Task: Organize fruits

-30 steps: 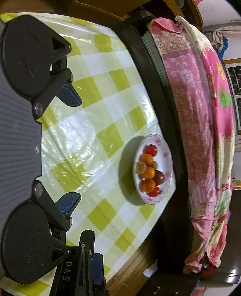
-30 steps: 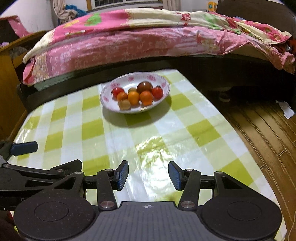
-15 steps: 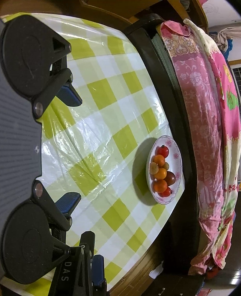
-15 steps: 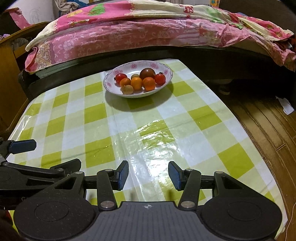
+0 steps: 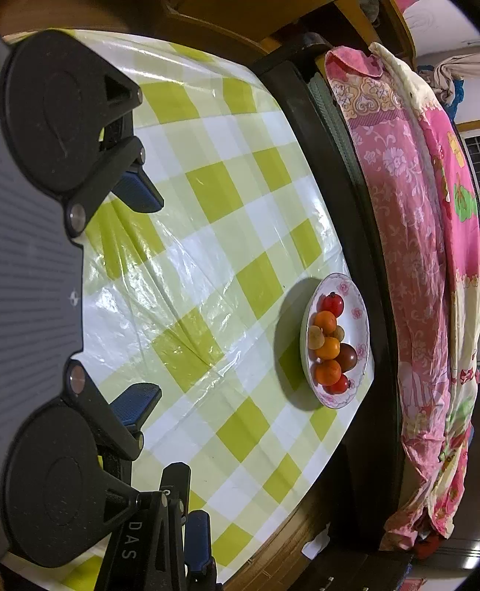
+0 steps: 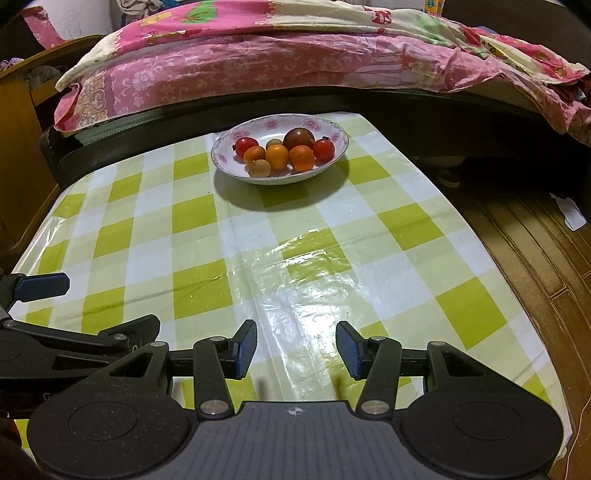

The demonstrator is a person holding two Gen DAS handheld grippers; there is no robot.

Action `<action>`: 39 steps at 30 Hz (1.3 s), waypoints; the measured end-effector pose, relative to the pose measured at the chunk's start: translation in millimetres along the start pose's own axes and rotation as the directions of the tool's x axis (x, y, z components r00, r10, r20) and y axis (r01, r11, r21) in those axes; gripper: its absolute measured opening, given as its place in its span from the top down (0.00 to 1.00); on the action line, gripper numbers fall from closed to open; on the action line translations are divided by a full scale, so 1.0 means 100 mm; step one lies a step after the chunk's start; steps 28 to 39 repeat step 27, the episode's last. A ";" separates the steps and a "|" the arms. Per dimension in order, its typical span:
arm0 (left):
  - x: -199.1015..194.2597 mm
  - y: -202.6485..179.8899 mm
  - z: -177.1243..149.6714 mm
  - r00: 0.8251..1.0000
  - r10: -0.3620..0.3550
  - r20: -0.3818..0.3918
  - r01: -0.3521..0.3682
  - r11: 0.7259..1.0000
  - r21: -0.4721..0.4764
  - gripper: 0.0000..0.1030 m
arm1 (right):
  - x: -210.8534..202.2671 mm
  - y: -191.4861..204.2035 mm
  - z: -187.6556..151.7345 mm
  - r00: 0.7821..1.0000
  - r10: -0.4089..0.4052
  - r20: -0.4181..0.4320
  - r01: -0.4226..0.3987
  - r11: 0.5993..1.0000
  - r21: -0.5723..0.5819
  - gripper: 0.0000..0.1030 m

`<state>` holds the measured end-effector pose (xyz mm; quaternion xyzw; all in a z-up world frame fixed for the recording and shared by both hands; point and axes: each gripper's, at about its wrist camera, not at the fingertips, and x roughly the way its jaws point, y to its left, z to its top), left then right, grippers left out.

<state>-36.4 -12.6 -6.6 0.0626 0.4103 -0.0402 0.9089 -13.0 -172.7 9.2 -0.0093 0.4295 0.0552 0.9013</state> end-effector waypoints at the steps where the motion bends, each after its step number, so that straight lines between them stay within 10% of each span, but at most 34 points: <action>1: 0.00 0.00 0.00 1.000 0.001 0.000 -0.001 1.000 0.000 0.00 | 0.00 0.00 0.00 1.000 0.000 0.000 0.000 1.000 -0.001 0.56; 39: 0.01 0.01 -0.02 1.000 0.006 -0.003 -0.006 1.000 0.003 0.00 | 0.00 0.03 -0.02 1.000 -0.001 -0.001 0.001 1.000 0.000 0.56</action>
